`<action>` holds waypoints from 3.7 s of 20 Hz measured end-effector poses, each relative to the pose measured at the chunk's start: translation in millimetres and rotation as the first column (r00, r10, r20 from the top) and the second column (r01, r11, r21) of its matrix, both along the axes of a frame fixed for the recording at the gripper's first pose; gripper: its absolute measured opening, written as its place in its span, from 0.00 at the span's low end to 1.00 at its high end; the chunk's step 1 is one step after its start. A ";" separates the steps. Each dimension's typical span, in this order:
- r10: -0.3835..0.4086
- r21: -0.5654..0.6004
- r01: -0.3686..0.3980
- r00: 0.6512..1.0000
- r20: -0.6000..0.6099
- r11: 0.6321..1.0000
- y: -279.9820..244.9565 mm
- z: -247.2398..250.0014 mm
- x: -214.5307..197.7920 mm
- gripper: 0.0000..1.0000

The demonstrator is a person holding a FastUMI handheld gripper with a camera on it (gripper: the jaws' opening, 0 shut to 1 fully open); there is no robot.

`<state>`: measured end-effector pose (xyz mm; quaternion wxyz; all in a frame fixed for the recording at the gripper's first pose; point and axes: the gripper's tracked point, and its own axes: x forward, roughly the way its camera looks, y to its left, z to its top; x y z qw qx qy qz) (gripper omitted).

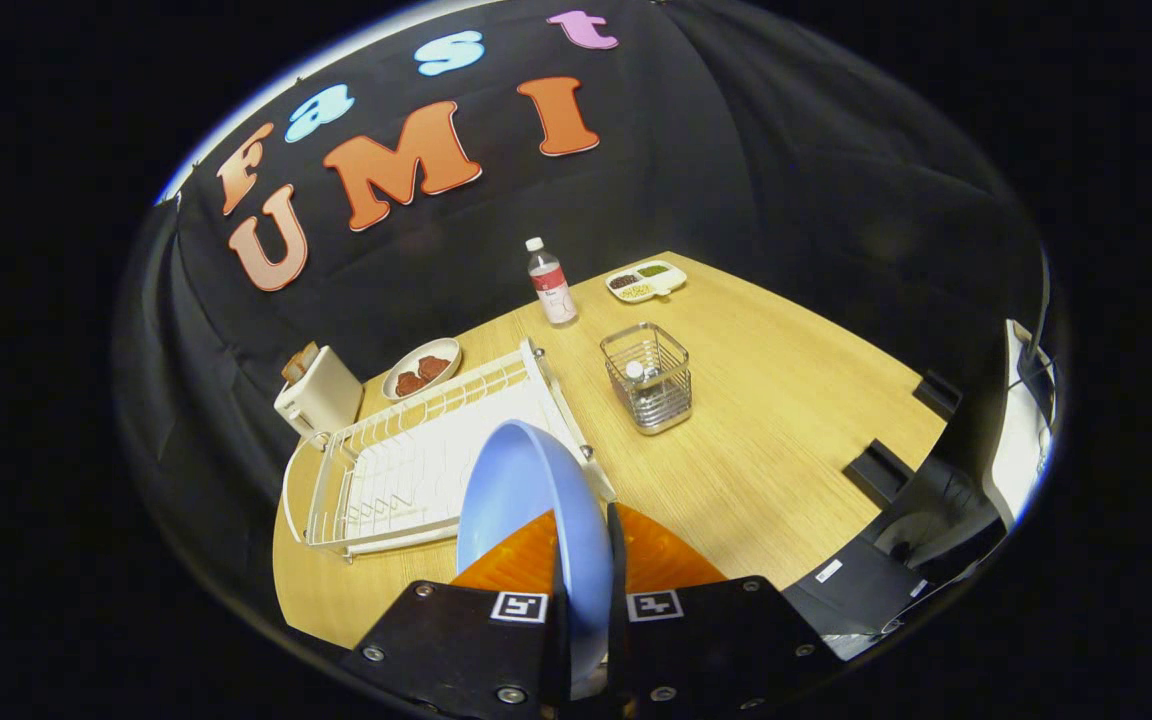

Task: Take the plate from the dish rack, then take the spoon from the basket and place it into the plate.

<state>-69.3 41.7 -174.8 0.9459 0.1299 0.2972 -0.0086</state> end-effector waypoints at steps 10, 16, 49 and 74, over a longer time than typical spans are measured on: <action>-0.029 0.133 0.041 0.995 -0.093 0.990 -13.9 -56.0 -9.4 0.15; -0.014 0.175 0.040 0.989 -0.145 0.984 -9.9 -84.5 -5.3 0.14; 0.190 -0.374 -0.135 0.975 0.112 0.918 -52.3 5.2 133.1 0.88; 0.265 -0.478 -0.163 0.952 0.154 0.863 -59.8 24.6 176.2 0.06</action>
